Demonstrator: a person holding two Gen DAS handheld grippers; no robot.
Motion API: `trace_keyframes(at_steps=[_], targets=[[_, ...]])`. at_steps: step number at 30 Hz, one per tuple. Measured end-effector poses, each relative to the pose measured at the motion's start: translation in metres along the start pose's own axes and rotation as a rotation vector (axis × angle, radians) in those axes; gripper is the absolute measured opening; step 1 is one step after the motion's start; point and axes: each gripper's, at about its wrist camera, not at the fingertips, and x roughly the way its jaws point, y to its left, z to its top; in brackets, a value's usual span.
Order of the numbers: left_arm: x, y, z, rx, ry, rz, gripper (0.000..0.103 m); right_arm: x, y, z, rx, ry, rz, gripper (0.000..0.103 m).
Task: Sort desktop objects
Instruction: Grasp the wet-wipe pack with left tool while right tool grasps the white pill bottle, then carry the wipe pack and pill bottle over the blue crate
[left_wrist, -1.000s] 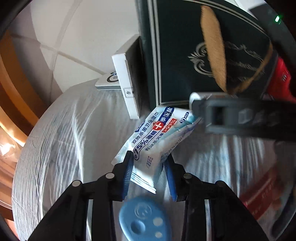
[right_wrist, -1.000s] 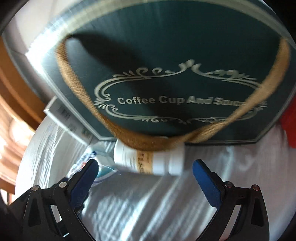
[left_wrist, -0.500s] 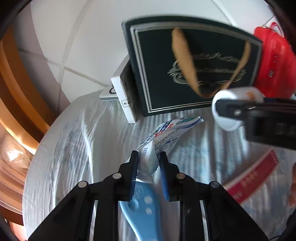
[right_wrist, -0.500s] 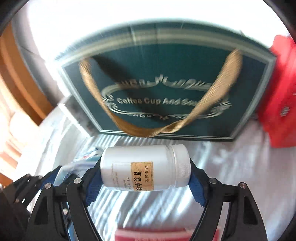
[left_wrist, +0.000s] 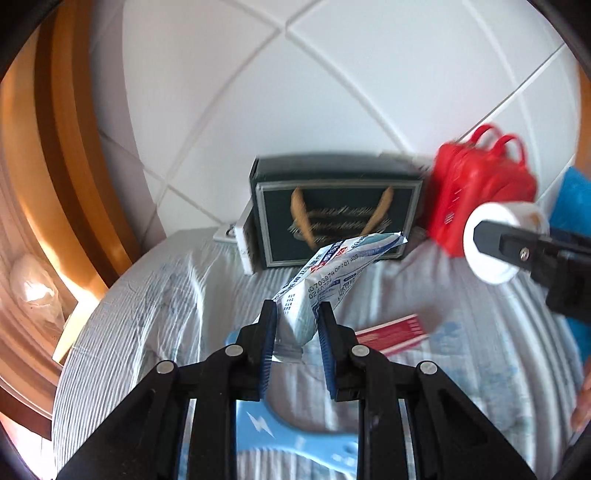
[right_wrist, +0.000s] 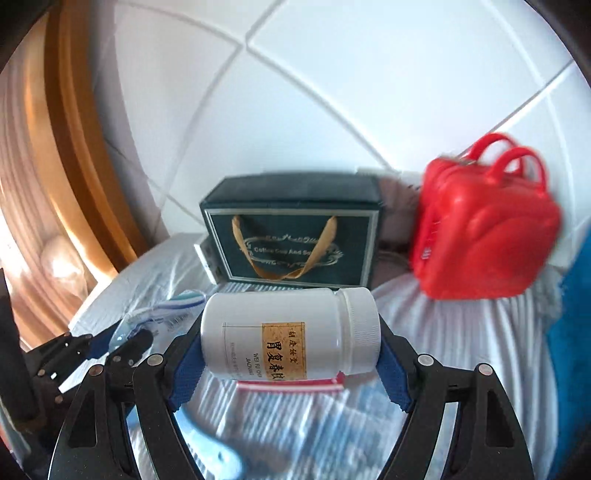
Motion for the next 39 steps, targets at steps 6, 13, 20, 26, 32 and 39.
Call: trace_keyframes(at_steps=[6,13,20,26,32,39], targets=[[-0.083,-0.032,0.004,0.01,-0.096,-0.042,0.022,-0.099,-0.011,-0.012,0.012,-0.106,-0.042,0.08],[-0.162,-0.075,-0.001,0.04,-0.189,-0.107,0.022,-0.207,-0.045,-0.036,0.044,-0.217,-0.12,0.08],[-0.221,-0.144,-0.005,0.097,-0.252,-0.186,0.022,-0.299,-0.096,-0.06,0.1,-0.308,-0.184,0.08],[-0.267,-0.223,-0.003,0.14,-0.308,-0.286,0.022,-0.374,-0.148,-0.083,0.127,-0.372,-0.261,0.08],[-0.292,-0.317,-0.007,0.185,-0.307,-0.397,0.022,-0.438,-0.23,-0.113,0.182,-0.391,-0.365,0.08],[-0.315,-0.43,-0.029,0.264,-0.289,-0.463,0.022,-0.479,-0.337,-0.155,0.25,-0.356,-0.462,0.08]])
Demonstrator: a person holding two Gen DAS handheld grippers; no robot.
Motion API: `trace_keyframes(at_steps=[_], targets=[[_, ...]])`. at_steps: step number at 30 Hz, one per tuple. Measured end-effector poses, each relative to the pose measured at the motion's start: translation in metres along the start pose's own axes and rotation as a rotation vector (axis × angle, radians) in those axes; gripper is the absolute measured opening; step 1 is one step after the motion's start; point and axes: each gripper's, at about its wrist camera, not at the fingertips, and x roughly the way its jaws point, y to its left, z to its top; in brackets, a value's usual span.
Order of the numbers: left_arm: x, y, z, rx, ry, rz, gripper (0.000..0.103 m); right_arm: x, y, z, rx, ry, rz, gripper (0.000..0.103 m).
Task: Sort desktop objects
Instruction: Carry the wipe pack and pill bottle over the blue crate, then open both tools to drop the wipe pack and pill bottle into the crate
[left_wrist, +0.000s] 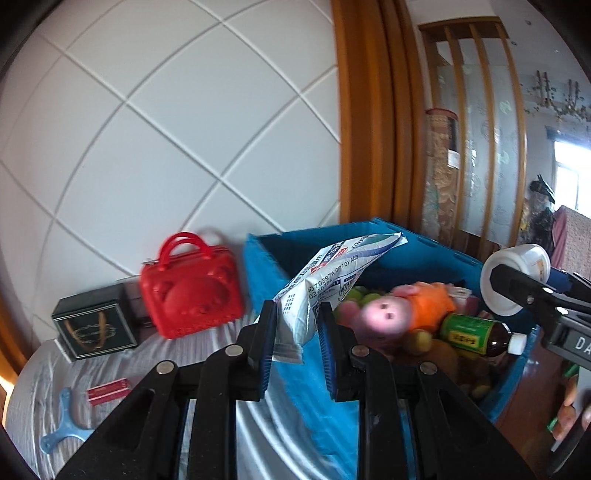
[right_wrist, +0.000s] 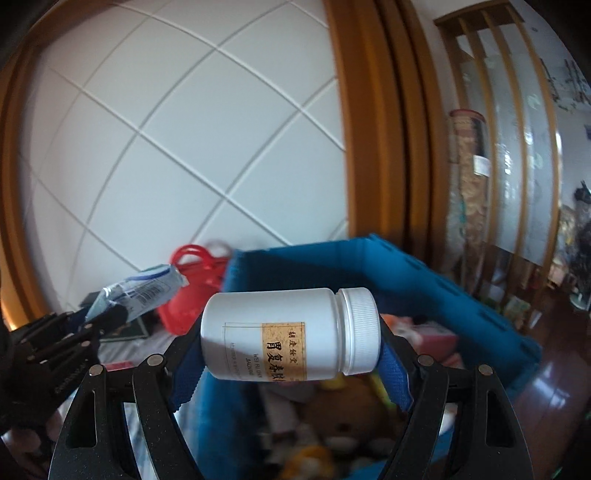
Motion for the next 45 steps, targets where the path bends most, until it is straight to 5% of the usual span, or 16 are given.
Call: trace_keyframes(at_steps=[11,28,34,38,42,45], targets=[[0.056,-0.108,-0.008,0.056,0.145,-0.019,0.022,0.028,-0.112,-0.008,0.04,0.063,-0.062,0.08],[0.08,-0.118,-0.019,0.012,0.246,0.072,0.024,0.081,-0.153,-0.032,0.001,0.186,-0.132,0.081],[0.072,-0.119,-0.016,0.006,0.211,0.081,0.062,0.086,-0.158,-0.037,-0.026,0.208,-0.162,0.081],[0.068,-0.12,-0.015,0.0,0.197,0.069,0.064,0.089,-0.162,-0.039,-0.026,0.219,-0.161,0.081],[0.063,-0.118,-0.014,-0.004,0.189,0.063,0.064,0.084,-0.161,-0.038,-0.022,0.198,-0.167,0.103],[0.057,-0.116,-0.013,-0.01,0.18,0.063,0.064,0.079,-0.159,-0.034,-0.022,0.184,-0.167,0.103]])
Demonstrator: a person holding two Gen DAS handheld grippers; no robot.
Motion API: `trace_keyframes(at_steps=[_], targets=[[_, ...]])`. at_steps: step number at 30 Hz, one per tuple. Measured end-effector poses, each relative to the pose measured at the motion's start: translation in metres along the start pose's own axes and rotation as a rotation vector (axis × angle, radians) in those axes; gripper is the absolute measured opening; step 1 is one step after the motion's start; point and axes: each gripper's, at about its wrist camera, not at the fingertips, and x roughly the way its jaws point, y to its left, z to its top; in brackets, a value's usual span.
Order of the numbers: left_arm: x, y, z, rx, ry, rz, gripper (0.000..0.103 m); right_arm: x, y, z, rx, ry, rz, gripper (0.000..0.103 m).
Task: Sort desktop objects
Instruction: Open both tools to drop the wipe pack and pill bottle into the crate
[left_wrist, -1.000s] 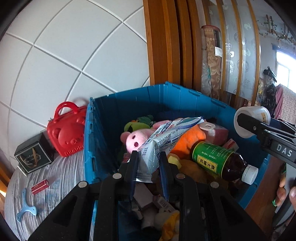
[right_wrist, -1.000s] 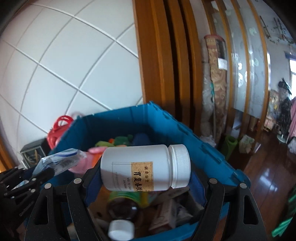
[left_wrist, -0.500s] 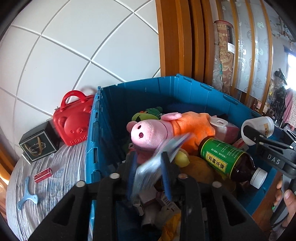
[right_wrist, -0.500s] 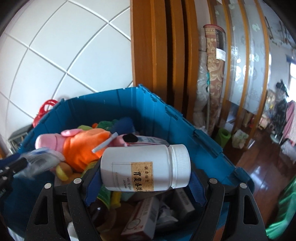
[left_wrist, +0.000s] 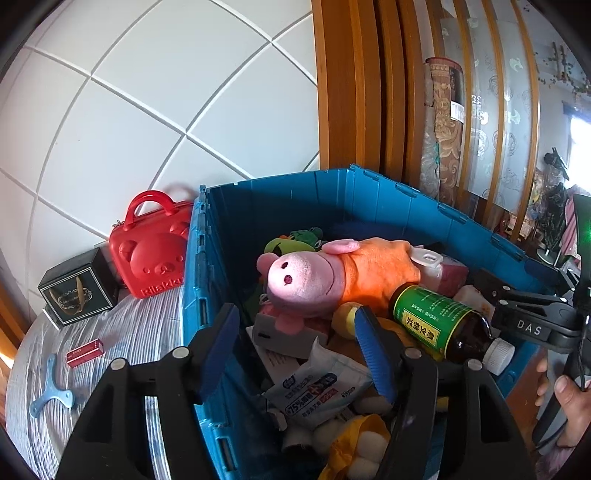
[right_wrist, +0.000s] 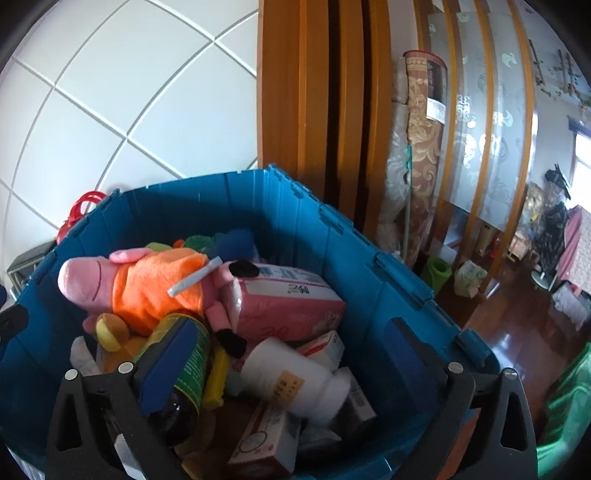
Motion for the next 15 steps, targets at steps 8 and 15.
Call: trace_keyframes(at_steps=[8,15], targets=[[-0.028,0.025,-0.003,-0.052,-0.069,0.044,0.076,-0.034,0.006,0.007,0.008,-0.078,-0.004,0.103],[-0.057,0.076,-0.013,-0.139,-0.141,0.131,0.076,-0.086,0.033,0.02,-0.004,-0.231,0.066,0.103]])
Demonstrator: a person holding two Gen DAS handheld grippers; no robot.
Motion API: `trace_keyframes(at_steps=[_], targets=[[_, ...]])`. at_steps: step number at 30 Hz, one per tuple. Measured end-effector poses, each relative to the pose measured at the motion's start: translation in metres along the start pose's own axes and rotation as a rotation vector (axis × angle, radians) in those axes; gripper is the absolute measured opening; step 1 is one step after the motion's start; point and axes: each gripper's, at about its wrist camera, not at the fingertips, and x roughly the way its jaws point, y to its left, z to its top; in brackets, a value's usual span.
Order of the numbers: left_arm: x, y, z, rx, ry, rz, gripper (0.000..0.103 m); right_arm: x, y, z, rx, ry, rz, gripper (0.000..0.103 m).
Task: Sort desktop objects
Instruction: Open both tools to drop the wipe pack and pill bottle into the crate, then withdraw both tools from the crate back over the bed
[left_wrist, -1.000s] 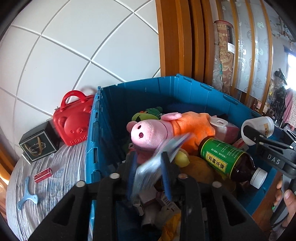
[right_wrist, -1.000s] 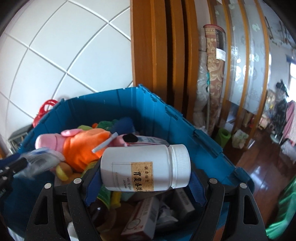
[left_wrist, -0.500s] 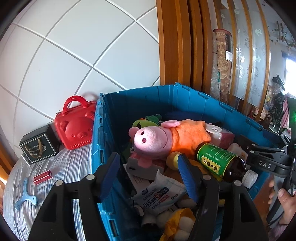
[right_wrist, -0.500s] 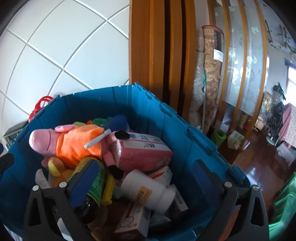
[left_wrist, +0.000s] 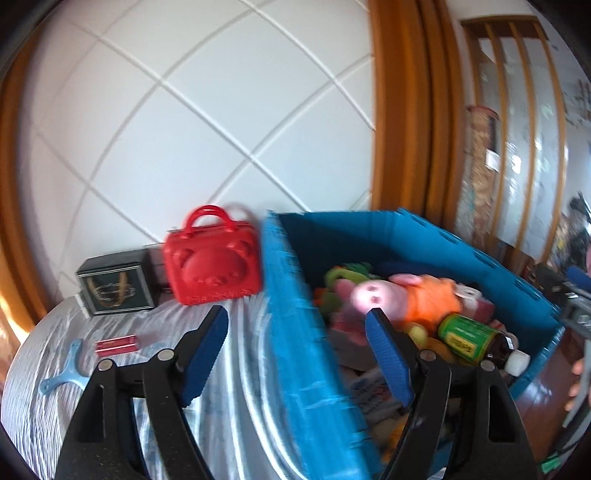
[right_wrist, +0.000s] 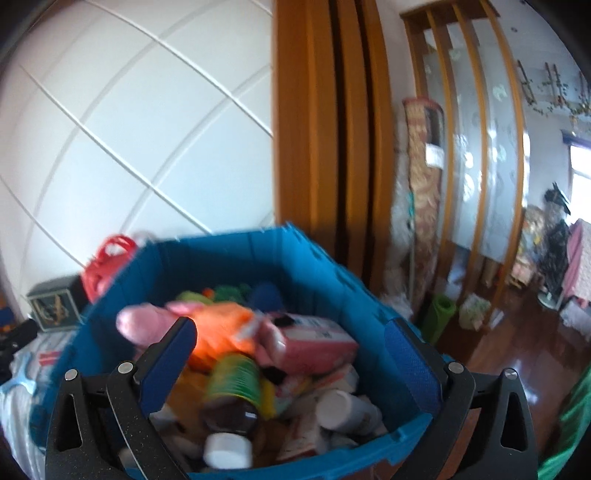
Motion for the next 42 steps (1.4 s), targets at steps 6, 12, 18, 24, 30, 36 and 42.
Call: trace_keyframes(at_steps=[6,12,18,24,30,36,42], targets=[[-0.006,0.068,-0.009,-0.072,0.007,0.085,0.076,-0.023,0.056,0.015,-0.07,-0.065,0.066,0.103],[-0.013,0.142,-0.026,-0.146,0.039,0.16,0.076,-0.029,0.13,0.021,-0.125,-0.057,0.168,0.103],[-0.013,0.22,-0.043,-0.196,0.072,0.185,0.076,-0.033,0.222,0.019,-0.175,-0.045,0.267,0.103],[0.002,0.313,-0.072,-0.267,0.15,0.243,0.076,0.002,0.322,-0.001,-0.213,0.083,0.377,0.103],[0.023,0.427,-0.127,-0.438,0.274,0.379,0.076,0.062,0.415,-0.04,-0.259,0.261,0.417,0.103],[0.043,0.516,-0.191,-0.578,0.411,0.524,0.076,0.124,0.487,-0.083,-0.33,0.392,0.437,0.103],[0.071,0.564,-0.227,-0.703,0.487,0.619,0.076,0.194,0.544,-0.129,-0.47,0.549,0.473,0.103]])
